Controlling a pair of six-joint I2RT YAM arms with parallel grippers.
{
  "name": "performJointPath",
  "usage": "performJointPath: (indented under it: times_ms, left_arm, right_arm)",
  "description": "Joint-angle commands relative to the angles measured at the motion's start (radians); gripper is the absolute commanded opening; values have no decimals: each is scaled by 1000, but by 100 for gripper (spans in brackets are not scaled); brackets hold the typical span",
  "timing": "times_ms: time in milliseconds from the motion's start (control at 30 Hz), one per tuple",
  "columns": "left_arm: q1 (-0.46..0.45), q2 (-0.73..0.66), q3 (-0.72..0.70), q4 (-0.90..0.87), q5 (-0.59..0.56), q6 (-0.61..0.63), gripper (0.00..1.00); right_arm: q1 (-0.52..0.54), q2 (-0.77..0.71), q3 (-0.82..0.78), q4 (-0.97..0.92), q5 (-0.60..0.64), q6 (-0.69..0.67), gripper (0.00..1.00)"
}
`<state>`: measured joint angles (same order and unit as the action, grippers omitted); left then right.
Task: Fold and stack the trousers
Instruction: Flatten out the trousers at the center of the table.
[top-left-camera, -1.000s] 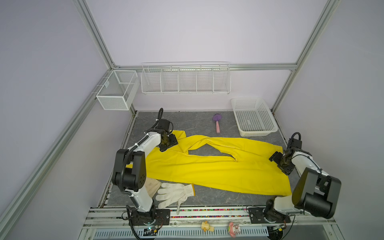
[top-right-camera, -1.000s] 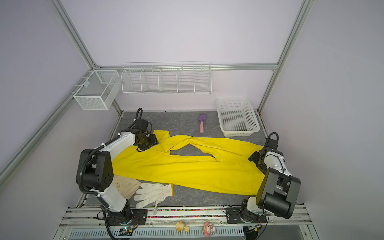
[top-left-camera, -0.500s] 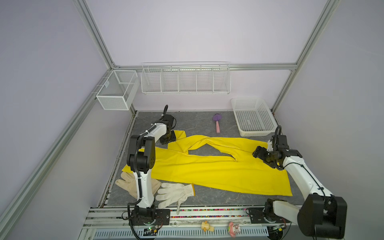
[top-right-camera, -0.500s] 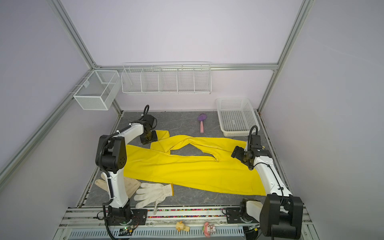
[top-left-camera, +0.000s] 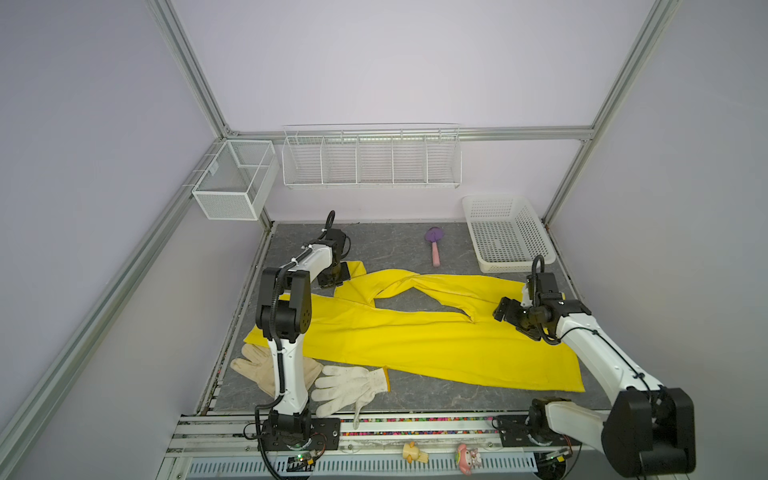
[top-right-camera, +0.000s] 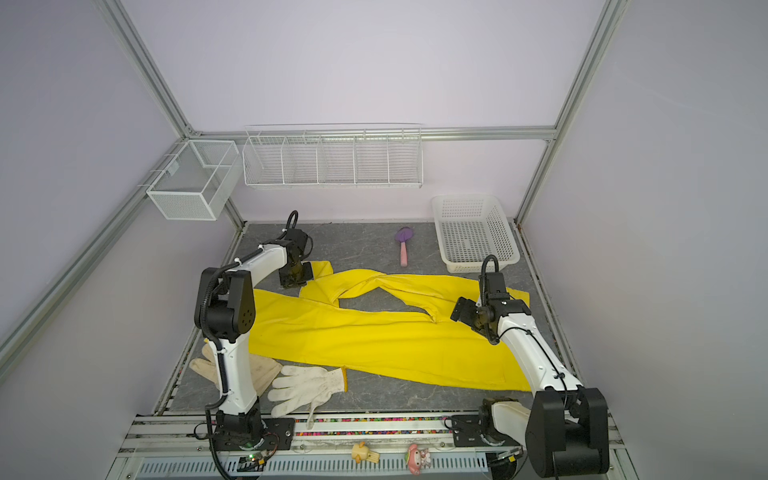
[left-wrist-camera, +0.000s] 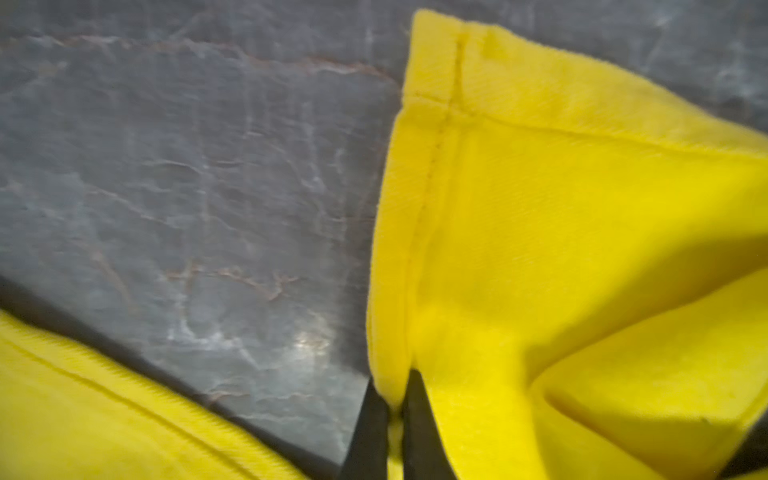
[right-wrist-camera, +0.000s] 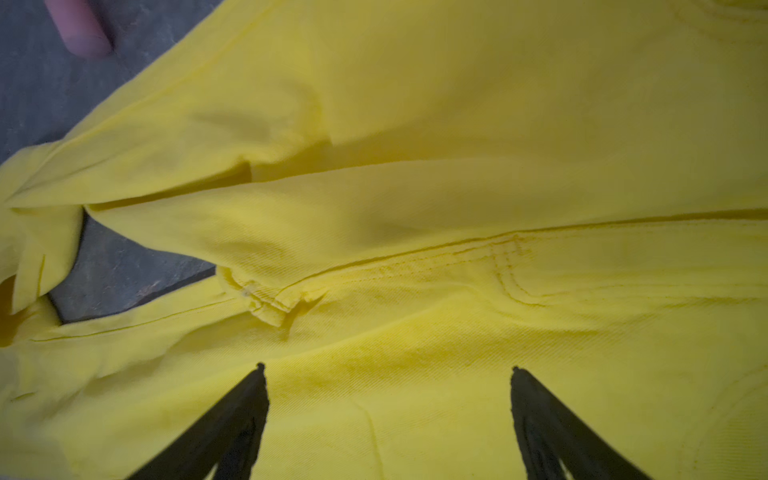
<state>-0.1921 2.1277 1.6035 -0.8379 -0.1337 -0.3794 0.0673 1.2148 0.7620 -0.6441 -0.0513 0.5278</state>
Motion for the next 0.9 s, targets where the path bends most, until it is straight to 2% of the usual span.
performJointPath:
  times_ms: [0,233,400,467,567,667,800,867]
  left_arm:
    - [52,8,67,-96,-130,74,0]
    - [138,-20,148,-170,-444,186,0]
    - [151,2,200,-186,-587,259,0]
    - [156,21,229,-195,-649,283,0]
    - [164,47,275,-215,-689,297,0]
    - [169,64,332,-246,-641,272,0]
    - [166,98,418,-328,-467,244,0]
    - [166,103,428,-353,-342,224,0]
  right_arm:
    - [-1,68,-32,13,60,31,92]
    - [-26,142,-38,17,172,26,93]
    - [-73,155,-60,10,205,14,93]
    - [-108,150,-78,15,183,18,92]
    - [-132,140,-84,1,186,23,92]
    - [-145,138,-81,-7,182,17,92]
    - [-127,119,-36,0,142,-71,91]
    - [-123,104,-9,17,81,-133,91]
